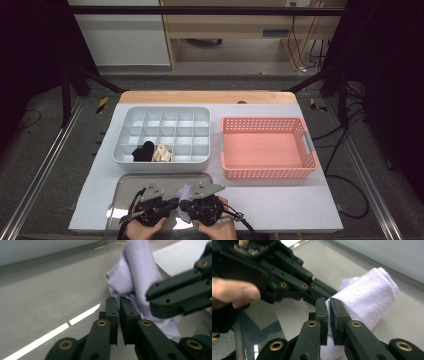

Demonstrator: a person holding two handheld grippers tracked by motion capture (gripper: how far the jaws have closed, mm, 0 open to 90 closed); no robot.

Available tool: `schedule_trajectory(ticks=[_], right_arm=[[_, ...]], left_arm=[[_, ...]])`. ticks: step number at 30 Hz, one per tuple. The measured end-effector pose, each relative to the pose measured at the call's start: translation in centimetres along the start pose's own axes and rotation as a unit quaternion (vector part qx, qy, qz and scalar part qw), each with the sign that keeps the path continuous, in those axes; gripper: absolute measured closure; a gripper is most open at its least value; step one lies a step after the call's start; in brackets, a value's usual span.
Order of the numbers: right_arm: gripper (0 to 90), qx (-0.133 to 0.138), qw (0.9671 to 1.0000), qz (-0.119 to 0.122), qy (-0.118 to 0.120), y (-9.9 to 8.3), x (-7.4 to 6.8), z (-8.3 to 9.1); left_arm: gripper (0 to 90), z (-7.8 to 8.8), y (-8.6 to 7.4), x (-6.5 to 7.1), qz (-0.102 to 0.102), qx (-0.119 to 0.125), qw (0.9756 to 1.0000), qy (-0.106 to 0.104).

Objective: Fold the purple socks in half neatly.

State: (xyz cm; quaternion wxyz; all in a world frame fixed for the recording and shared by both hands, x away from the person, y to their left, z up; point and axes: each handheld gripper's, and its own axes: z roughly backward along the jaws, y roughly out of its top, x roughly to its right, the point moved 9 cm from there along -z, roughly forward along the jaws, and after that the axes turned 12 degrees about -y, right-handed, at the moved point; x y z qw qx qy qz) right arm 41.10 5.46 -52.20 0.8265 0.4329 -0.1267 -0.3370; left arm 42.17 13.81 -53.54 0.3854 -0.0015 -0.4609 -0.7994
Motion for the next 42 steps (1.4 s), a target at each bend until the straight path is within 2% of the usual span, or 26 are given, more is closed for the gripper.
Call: schedule_trajectory(ticks=[6, 8, 10, 12, 13, 19, 29, 33, 35, 38, 42], right_arm=[[85.7, 0.003, 1.0000, 0.001, 0.000, -0.1, -0.1, -0.1], [85.7, 0.004, 1.0000, 0.003, 0.000, -0.1, -0.1, -0.2], [85.6, 0.004, 1.0000, 0.004, 0.000, -0.1, -0.1, -0.2], [85.6, 0.004, 1.0000, 0.003, 0.001, -0.1, -0.1, -0.2], [85.6, 0.005, 1.0000, 0.003, 0.002, -0.1, -0.2, -0.2], [85.4, 0.002, 1.0000, 0.005, 0.006, 0.0, -0.4, -0.2], [82.8, -0.013, 0.9998, 0.004, 0.012, -0.1, -0.2, 0.4], [80.2, -0.017, 0.9998, 0.012, -0.001, -0.1, 0.3, 1.0], [80.4, -0.016, 0.9996, 0.015, -0.017, -0.1, 0.8, 1.4], [80.3, -0.018, 0.9995, 0.007, -0.027, -0.3, 1.6, 1.9], [79.3, -0.020, 0.9994, 0.001, -0.030, -0.3, 1.9, 2.2]], left_arm=[[74.5, 1.9, 2.3, -0.5, -0.001, 0.056, 0.9984, 0.007], [71.8, 2.0, 3.1, -0.3, -0.009, 0.063, 0.9979, 0.004], [68.5, 2.0, 4.0, 0.3, -0.016, 0.074, 0.9971, -0.008], [62.6, 1.7, 4.7, 0.6, -0.032, 0.070, 0.9970, -0.009], [60.4, 1.5, 4.8, 0.7, -0.031, 0.066, 0.9973, -0.010], [55.0, -0.2, 4.4, 0.2, -0.029, 0.034, 0.9990, -0.001], [54.3, 0.5, 2.9, -0.8, -0.012, 0.029, 0.9995, 0.003], [54.3, 1.1, 2.2, -0.7, -0.008, 0.032, 0.9994, 0.003], [54.1, 1.2, 1.8, -0.4, -0.006, 0.034, 0.9994, -0.006], [51.9, 1.3, 1.2, 0.0, -0.004, 0.035, 0.9993, -0.012], [48.4, 1.3, 0.7, 0.3, -0.002, 0.036, 0.9993, -0.010]])
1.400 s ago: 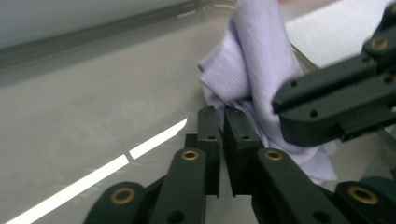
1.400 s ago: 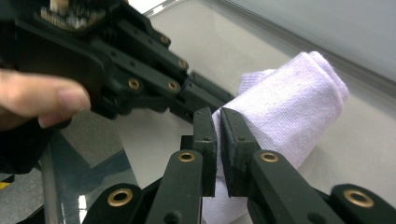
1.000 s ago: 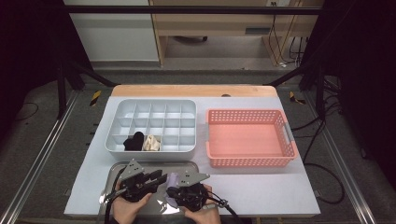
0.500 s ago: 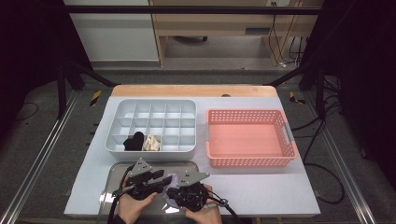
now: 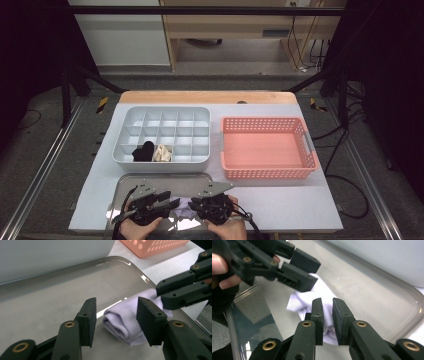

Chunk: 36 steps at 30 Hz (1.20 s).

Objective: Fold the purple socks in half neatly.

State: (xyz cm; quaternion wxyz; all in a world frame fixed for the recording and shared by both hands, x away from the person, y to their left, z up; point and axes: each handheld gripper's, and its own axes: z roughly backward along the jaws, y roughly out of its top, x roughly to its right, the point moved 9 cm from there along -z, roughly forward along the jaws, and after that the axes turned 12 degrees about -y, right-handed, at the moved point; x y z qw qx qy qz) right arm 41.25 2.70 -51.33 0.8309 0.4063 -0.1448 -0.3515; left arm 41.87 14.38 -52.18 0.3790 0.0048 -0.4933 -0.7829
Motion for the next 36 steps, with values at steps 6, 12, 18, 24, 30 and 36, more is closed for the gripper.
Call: schedule_trajectory(ticks=[6, 12, 18, 24, 30, 36], right_arm=[[79.7, 0.022, 0.9994, -0.026, 0.005, 1.1, 0.0, 1.0], [81.9, 0.019, 0.9993, -0.032, 0.002, 1.2, 0.0, 1.2], [87.9, 0.012, 0.9994, -0.031, 0.007, 1.1, -0.1, 1.7], [88.1, -0.013, 0.9996, -0.021, 0.016, -0.9, -0.2, 1.9], [88.3, -0.021, 0.9989, -0.030, 0.028, -2.4, -0.4, 1.9], [88.4, -0.026, 0.9984, -0.040, 0.030, -2.8, -0.3, 1.9]], left_arm=[[45.3, -0.3, -0.8, 0.7, -0.001, -0.011, 0.9999, 0.004], [43.7, -0.4, -1.0, 0.9, -0.003, -0.014, 0.9999, 0.007], [41.5, -0.3, -0.8, 1.0, 0.002, -0.008, 1.0000, 0.004], [37.6, -0.3, -0.4, 1.4, 0.016, 0.009, 0.9998, -0.012], [34.1, -0.6, -0.8, 2.1, 0.009, -0.005, 0.9996, -0.028], [33.1, -0.9, -1.7, 2.7, 0.018, -0.011, 0.9988, -0.045]])
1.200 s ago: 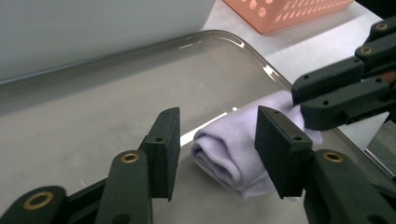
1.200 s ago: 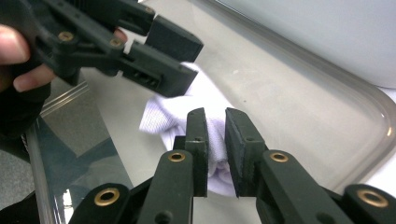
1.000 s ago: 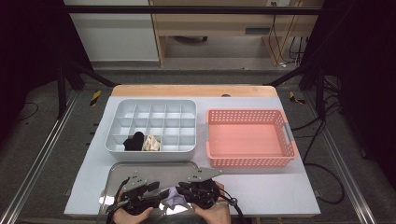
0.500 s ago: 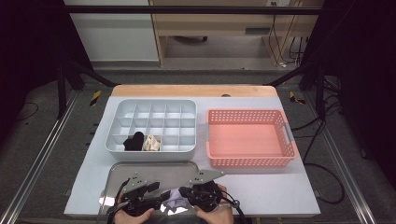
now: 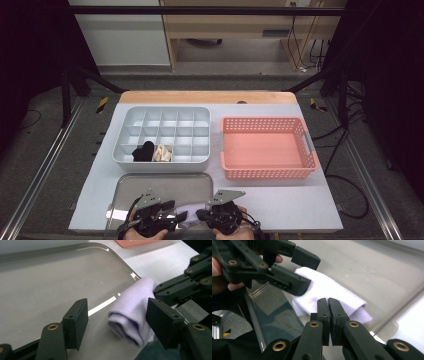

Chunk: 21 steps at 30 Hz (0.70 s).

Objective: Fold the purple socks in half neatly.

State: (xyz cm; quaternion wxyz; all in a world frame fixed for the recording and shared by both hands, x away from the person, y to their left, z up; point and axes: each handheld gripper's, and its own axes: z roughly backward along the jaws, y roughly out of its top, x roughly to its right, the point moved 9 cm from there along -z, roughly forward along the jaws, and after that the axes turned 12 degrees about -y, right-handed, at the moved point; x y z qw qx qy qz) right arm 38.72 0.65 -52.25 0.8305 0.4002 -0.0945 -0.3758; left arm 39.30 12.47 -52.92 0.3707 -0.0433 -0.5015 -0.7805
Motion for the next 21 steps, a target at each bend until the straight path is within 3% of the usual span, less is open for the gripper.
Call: schedule_trajectory(ticks=[10, 17, 21], right_arm=[[88.7, 0.004, 0.9998, -0.016, -0.010, -0.5, 0.6, 0.1], [88.5, 0.013, 0.9997, -0.010, -0.017, -0.4, 0.9, -0.2], [88.3, 0.016, 0.9996, -0.005, -0.020, -0.4, 1.1, -0.4]], left_arm=[[34.9, -1.3, -0.6, 1.2, -0.005, -0.018, 0.9993, -0.031], [48.5, -1.8, -0.7, 1.7, -0.001, -0.027, 0.9979, -0.059], [55.5, -2.0, -0.7, 1.8, 0.002, -0.030, 0.9978, -0.059]])
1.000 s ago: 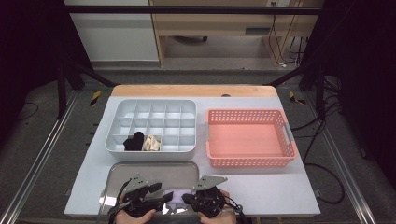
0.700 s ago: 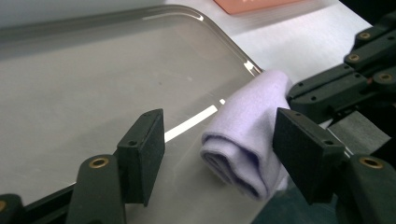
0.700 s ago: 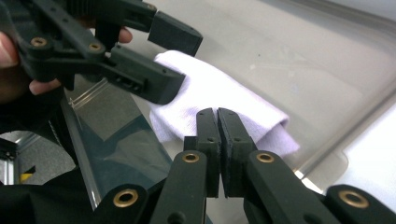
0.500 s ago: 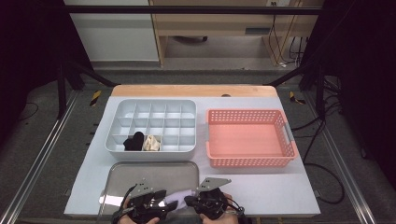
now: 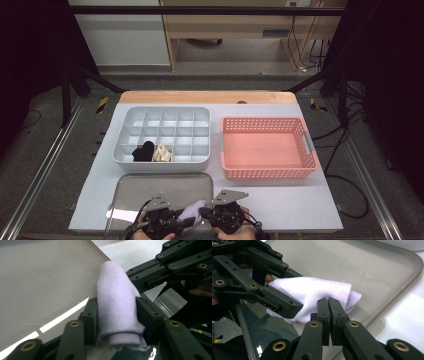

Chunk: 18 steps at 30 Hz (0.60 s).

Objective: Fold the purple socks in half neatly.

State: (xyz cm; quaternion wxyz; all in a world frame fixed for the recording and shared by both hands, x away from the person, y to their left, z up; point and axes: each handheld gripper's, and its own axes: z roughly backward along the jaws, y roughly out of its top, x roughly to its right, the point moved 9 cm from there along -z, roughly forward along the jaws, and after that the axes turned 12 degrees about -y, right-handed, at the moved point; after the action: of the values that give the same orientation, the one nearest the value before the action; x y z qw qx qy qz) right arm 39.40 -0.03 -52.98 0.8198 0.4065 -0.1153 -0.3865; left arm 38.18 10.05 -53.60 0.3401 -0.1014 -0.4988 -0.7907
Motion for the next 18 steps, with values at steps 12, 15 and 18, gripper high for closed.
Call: schedule_trajectory(ticks=[12, 15, 18], right_arm=[[81.4, 0.030, 0.9995, 0.003, -0.010, 0.8, 0.7, 0.4], [77.3, 0.053, 0.9983, 0.002, -0.023, 1.5, 1.4, 1.0], [73.6, 0.068, 0.9968, -0.007, -0.042, 1.9, 2.6, 1.8]], left_arm=[[65.3, 0.6, 1.5, 0.3, -0.020, 0.013, 0.9996, 0.014], [65.2, 1.2, 2.1, 0.4, -0.025, 0.021, 0.9994, 0.016], [65.1, 1.8, 2.6, 0.1, -0.027, 0.026, 0.9991, 0.022]])
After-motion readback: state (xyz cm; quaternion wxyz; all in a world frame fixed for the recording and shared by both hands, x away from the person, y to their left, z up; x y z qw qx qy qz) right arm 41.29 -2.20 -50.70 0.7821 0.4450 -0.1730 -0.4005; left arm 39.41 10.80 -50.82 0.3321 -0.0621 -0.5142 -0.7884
